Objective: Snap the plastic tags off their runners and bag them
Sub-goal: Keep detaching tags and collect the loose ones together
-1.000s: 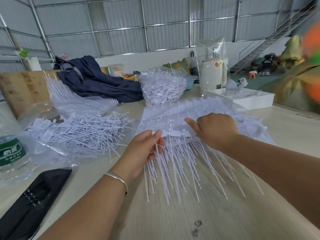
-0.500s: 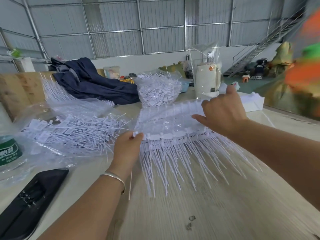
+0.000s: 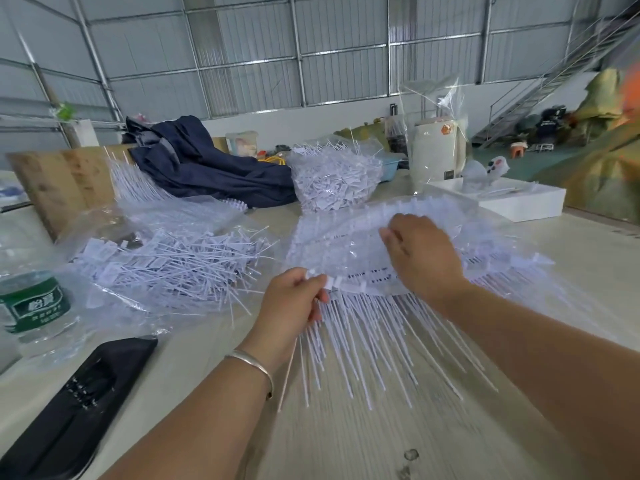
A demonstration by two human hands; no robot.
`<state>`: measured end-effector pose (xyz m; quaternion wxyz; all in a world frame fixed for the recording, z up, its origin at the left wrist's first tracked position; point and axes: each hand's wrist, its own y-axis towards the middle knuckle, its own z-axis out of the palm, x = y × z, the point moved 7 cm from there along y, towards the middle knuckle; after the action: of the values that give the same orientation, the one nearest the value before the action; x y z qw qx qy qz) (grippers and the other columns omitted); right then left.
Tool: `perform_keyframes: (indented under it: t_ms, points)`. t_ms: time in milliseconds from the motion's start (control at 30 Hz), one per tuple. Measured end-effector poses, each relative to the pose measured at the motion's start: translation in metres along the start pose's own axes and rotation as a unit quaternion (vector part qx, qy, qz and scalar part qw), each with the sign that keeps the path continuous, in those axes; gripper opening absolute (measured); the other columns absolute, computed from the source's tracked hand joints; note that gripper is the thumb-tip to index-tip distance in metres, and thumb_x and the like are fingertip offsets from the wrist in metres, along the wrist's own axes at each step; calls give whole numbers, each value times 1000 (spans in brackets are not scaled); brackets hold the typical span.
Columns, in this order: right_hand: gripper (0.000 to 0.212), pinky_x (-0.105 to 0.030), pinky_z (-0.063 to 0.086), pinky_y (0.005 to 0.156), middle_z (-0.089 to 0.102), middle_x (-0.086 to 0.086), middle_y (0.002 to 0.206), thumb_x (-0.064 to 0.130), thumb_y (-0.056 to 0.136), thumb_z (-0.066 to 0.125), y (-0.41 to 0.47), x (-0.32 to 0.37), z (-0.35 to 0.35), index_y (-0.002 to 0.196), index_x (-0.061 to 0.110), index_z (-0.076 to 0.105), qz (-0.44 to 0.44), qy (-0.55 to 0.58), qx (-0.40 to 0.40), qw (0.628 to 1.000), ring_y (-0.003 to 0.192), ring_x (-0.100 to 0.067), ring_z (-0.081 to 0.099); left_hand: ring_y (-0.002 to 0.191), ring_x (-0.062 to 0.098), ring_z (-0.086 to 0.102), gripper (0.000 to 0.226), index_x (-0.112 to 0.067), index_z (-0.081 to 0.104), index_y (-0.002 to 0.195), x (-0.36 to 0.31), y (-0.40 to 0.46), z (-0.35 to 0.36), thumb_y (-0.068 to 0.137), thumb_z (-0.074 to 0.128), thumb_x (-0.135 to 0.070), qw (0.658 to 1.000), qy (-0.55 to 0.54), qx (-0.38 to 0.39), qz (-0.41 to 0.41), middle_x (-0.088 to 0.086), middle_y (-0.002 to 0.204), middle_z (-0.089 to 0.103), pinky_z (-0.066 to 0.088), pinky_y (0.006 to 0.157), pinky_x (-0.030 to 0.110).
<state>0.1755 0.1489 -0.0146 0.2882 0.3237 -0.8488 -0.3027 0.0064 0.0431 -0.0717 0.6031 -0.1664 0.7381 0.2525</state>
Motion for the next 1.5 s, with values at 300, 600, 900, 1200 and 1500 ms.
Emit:
perform_keyframes:
  t_ms: [300,600,900,1200,1500]
  points:
    - [18,-36,46,84,66,5,83,39,96,49,-35,16,38,91,26,61,6,211,170,963,79,-11,58,48,10,58,7,-10,65,83,10,-1,7,90,62,-9,977,-186,50,-91,2,62,66,37,38,17]
    - [29,-34,38,76,54,9,64,46,87,64,-34,7,43,76,19,64,61,300,228,924,64,-10,50,51,10,54,14,-14,66,71,11,-1,14,84,70,-13,982,-136,106,-71,2,65,61,36,42,17]
    - [55,-31,36,71,50,7,59,71,69,65,-23,-18,24,59,19,48,118,131,137,975,63,-12,53,38,7,21,32,-22,68,61,8,-4,16,91,65,-12,986,-89,129,-61,-7,50,27,18,36,16]
    - [57,-29,24,65,27,5,44,53,77,68,-27,3,17,49,22,30,49,83,89,991,47,-13,32,52,19,51,21,-11,57,69,-27,-9,7,83,63,-26,929,324,-88,157,0,55,54,37,50,30]
    - [53,-31,30,54,36,4,57,63,89,44,-20,-14,6,64,18,35,83,150,75,982,54,-14,37,66,13,55,26,-19,51,75,-14,3,-30,81,74,-29,946,286,-117,96,-6,73,57,43,59,29]
